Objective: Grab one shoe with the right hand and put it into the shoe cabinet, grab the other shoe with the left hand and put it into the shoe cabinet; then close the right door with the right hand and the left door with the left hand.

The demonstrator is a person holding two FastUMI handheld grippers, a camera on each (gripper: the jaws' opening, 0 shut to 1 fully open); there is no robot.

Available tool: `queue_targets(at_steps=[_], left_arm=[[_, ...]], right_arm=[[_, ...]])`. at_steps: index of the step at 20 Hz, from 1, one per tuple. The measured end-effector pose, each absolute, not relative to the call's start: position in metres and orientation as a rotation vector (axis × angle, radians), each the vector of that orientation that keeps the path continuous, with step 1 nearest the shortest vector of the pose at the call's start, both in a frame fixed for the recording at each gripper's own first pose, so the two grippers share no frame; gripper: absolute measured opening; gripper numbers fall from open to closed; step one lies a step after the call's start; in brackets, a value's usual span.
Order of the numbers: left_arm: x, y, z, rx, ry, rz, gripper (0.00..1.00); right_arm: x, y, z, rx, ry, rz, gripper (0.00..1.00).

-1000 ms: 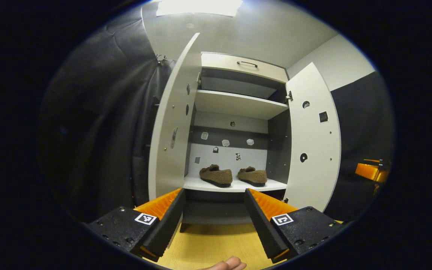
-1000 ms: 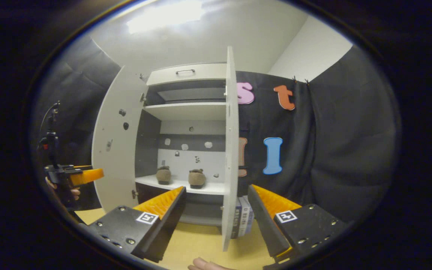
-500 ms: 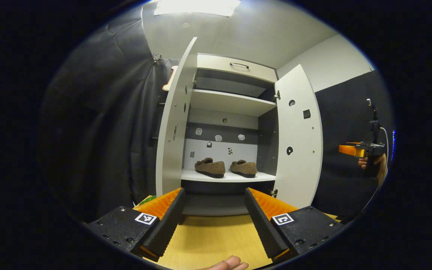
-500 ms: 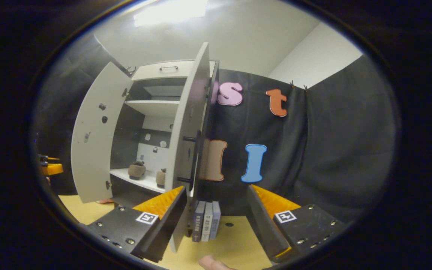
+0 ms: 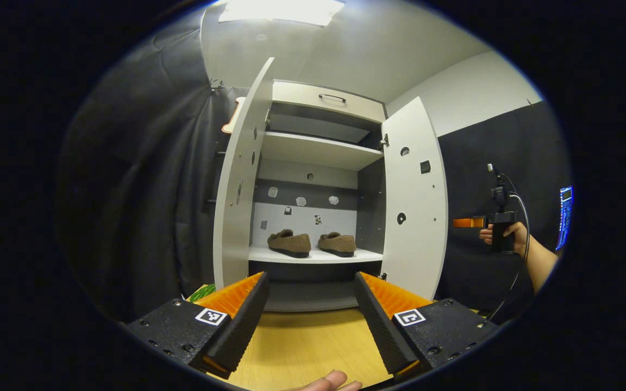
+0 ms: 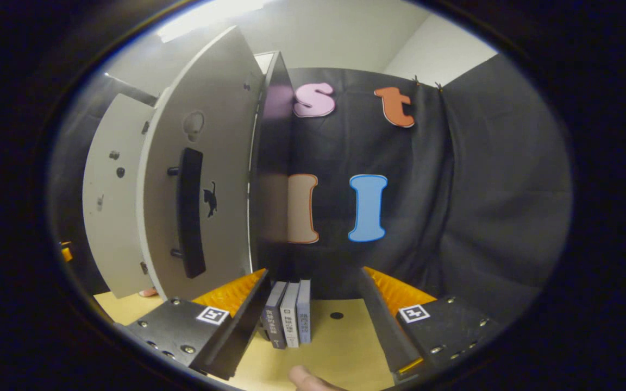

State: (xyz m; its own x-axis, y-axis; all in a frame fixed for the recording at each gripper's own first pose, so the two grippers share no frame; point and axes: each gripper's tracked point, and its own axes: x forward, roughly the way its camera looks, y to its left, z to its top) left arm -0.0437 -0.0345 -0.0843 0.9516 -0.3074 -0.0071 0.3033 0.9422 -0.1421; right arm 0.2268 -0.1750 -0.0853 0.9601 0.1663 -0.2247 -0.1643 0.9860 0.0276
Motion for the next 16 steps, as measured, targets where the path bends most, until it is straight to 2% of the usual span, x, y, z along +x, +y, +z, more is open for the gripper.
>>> queue_targets(at_steps=[6, 8, 11, 12, 13, 16], left_arm=[[-0.041, -0.028, -0.091, -0.132, 0.044, -0.307, 0.96], [-0.041, -0.028, -0.096, -0.131, 0.057, -0.316, 0.96], [-0.043, -0.031, -0.102, -0.130, 0.071, -0.330, 0.96], [-0.044, -0.033, -0.104, -0.130, 0.075, -0.337, 0.96], [-0.045, -0.035, -0.105, -0.128, 0.077, -0.340, 0.96], [-0.048, -0.036, -0.105, -0.119, 0.071, -0.338, 0.96]], right_arm=[[0.223, -0.112, -0.084, 0.100, 0.266, 0.288, 0.98], [0.221, -0.105, -0.081, 0.066, 0.245, 0.286, 0.98], [0.217, -0.105, -0.078, 0.046, 0.232, 0.244, 0.91], [0.216, -0.103, -0.076, 0.039, 0.225, 0.236, 0.94], [0.215, -0.099, -0.076, 0.028, 0.226, 0.231, 0.91], [0.209, -0.075, -0.074, 0.006, 0.222, 0.253, 0.95]])
